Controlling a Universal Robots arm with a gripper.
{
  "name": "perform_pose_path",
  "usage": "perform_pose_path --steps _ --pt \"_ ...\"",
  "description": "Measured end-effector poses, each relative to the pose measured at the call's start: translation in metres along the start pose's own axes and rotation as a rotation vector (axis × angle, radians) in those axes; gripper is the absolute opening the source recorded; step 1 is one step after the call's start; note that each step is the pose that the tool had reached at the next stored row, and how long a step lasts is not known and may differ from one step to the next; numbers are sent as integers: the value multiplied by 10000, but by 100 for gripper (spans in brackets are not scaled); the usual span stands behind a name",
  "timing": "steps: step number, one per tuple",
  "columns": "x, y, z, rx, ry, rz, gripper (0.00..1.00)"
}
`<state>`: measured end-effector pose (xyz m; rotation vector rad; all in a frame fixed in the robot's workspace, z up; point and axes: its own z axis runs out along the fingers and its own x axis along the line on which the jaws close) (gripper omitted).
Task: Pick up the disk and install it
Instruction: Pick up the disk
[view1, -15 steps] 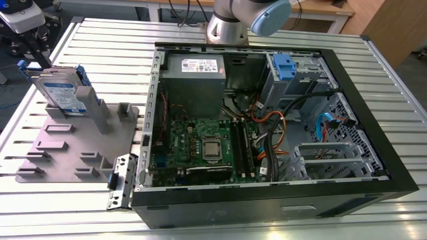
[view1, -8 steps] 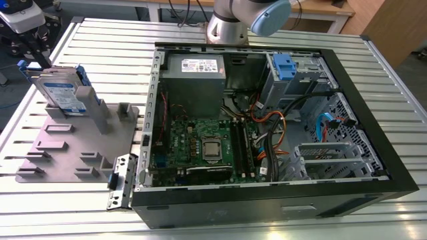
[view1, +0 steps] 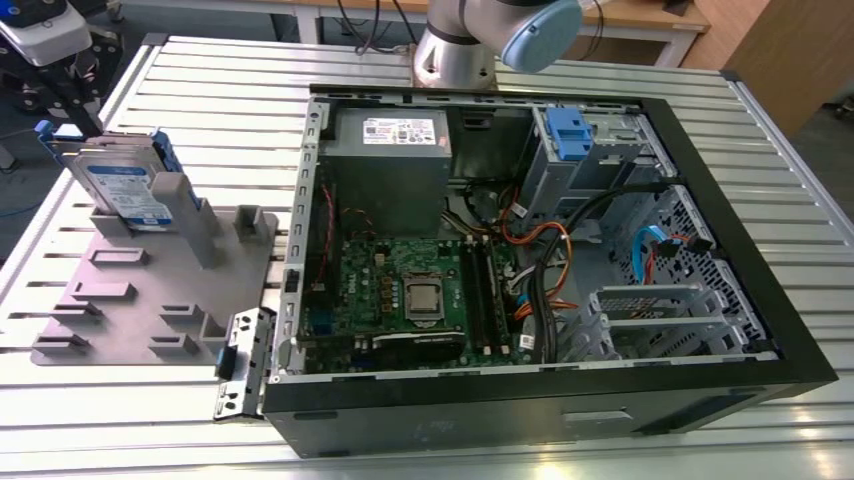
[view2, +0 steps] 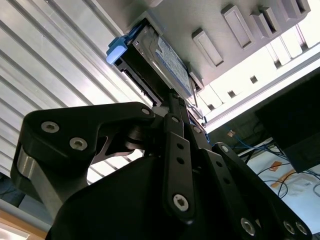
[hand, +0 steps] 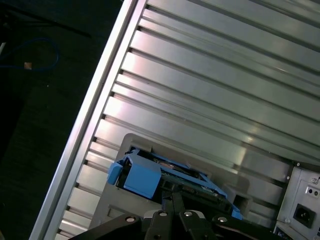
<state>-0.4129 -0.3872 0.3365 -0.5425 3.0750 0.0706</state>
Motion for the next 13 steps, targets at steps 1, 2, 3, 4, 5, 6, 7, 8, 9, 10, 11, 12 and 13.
perform_pose_path --steps 1,2,3,4,5,6,7,8,9,10,11,12,13 --pt "0 0 0 0 1 -15 11" --pt "0 0 0 0 1 -18 11" --pt "0 0 0 0 1 -19 11" --pt "0 0 0 0 1 -19 11" --pt "0 0 0 -1 1 -19 11" --pt "0 0 0 0 1 -19 11" --pt "0 0 0 0 1 -20 11" --pt "0 0 0 0 1 -22 11" --pt "0 0 0 -1 1 -29 11" --pt "0 0 0 -1 2 -47 11" --pt "0 0 0 -2 3 -73 11" --pt "0 0 0 -3 4 -105 11" --pt "0 0 0 -4 6 -145 11"
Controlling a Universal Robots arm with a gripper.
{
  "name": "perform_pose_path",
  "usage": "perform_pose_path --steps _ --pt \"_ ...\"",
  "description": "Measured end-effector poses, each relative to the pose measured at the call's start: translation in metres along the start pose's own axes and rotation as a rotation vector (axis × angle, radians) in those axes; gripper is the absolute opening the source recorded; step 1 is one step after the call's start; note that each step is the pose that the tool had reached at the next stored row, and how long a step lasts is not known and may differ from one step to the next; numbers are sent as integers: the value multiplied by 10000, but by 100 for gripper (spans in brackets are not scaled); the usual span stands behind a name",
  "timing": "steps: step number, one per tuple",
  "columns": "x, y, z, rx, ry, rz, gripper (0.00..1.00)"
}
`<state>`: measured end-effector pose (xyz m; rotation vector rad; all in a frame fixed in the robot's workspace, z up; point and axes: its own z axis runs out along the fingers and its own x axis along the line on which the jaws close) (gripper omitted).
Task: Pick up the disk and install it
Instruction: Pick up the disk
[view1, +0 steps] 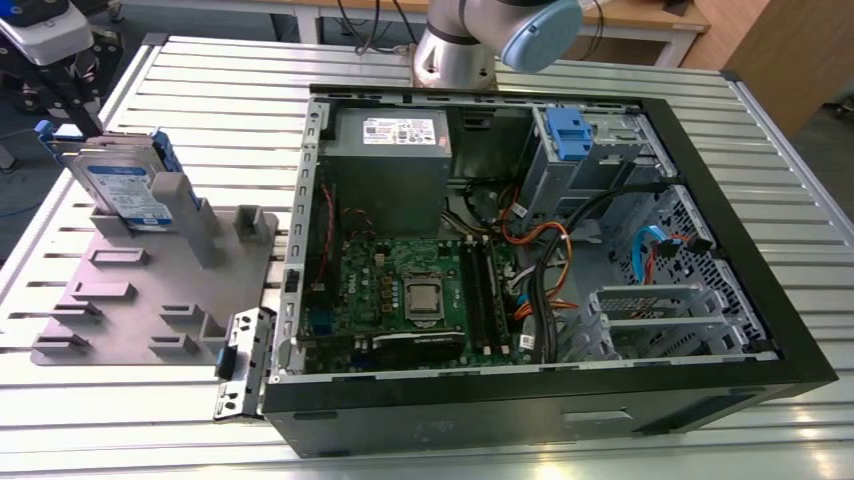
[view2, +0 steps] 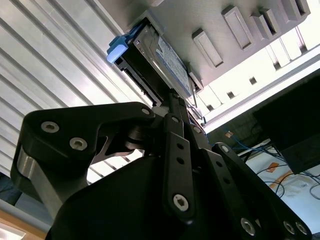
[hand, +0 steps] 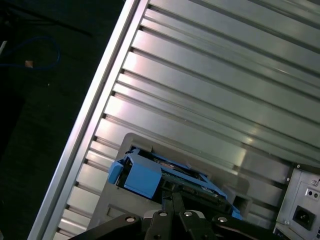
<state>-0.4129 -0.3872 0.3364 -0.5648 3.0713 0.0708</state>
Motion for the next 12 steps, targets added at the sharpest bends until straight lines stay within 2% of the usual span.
perform_pose_path --steps 6,12 --pt "0 0 0 -8 13 -302 11" --pt "0 0 0 -8 14 -330 11"
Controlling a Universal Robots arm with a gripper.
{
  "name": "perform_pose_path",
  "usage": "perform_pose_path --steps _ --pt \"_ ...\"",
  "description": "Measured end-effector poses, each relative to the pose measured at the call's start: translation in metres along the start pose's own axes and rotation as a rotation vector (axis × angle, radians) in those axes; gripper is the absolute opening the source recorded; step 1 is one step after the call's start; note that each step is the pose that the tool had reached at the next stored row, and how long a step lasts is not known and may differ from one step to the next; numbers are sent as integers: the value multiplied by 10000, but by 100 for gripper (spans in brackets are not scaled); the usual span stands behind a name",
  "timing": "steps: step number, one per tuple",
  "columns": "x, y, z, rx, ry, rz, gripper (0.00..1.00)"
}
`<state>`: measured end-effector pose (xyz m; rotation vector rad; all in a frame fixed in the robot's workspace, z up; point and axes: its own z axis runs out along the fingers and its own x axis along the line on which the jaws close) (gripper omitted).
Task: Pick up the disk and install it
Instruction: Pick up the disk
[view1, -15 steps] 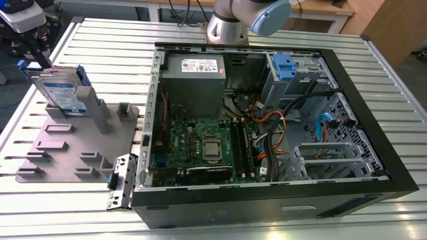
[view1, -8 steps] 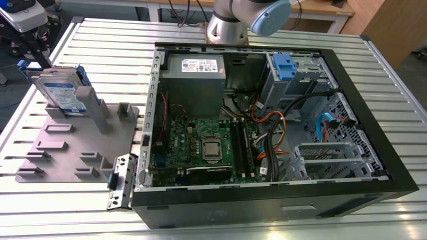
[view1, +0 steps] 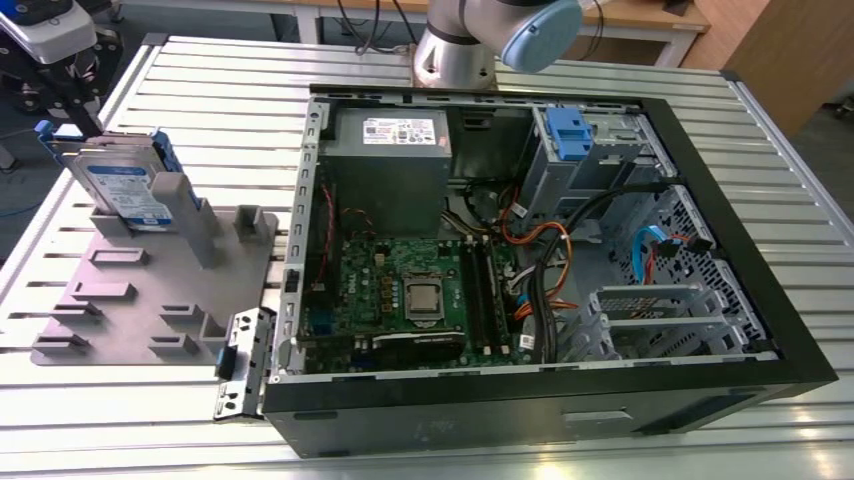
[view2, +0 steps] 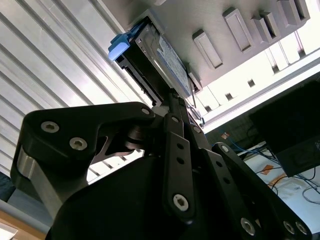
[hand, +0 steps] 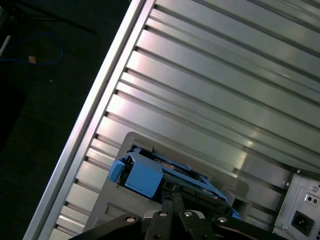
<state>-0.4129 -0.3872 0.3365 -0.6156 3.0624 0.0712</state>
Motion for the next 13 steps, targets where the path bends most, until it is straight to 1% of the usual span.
perform_pose_path --steps 6,13 --pt "0 0 0 -1 1 -48 11" --pt "0 0 0 -7 10 -261 11"
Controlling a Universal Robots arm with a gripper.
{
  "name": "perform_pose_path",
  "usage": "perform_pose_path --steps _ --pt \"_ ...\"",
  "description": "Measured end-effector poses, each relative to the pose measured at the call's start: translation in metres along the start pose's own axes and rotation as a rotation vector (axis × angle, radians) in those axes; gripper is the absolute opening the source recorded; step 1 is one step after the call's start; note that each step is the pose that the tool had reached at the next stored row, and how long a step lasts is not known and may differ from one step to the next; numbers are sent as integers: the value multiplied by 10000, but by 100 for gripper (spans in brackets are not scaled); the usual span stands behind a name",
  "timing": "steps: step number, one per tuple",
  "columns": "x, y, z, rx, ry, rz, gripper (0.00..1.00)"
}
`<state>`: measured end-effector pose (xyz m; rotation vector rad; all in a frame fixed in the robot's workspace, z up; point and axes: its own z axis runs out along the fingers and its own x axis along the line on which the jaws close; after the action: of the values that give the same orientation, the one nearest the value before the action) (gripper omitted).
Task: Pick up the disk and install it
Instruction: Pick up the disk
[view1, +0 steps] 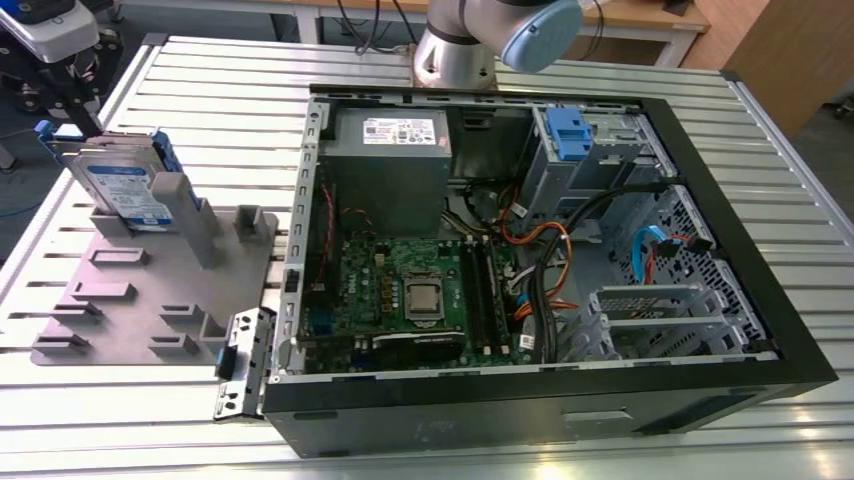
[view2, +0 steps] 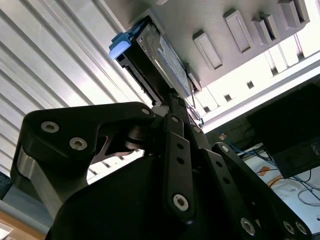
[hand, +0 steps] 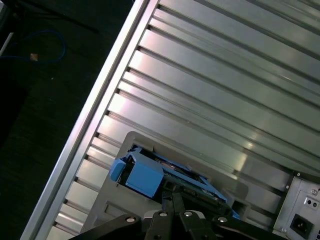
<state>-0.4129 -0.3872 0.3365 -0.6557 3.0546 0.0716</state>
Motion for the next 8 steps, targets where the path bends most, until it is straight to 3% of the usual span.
perform_pose_path --steps 8 --pt "0 0 0 -19 32 -757 11"
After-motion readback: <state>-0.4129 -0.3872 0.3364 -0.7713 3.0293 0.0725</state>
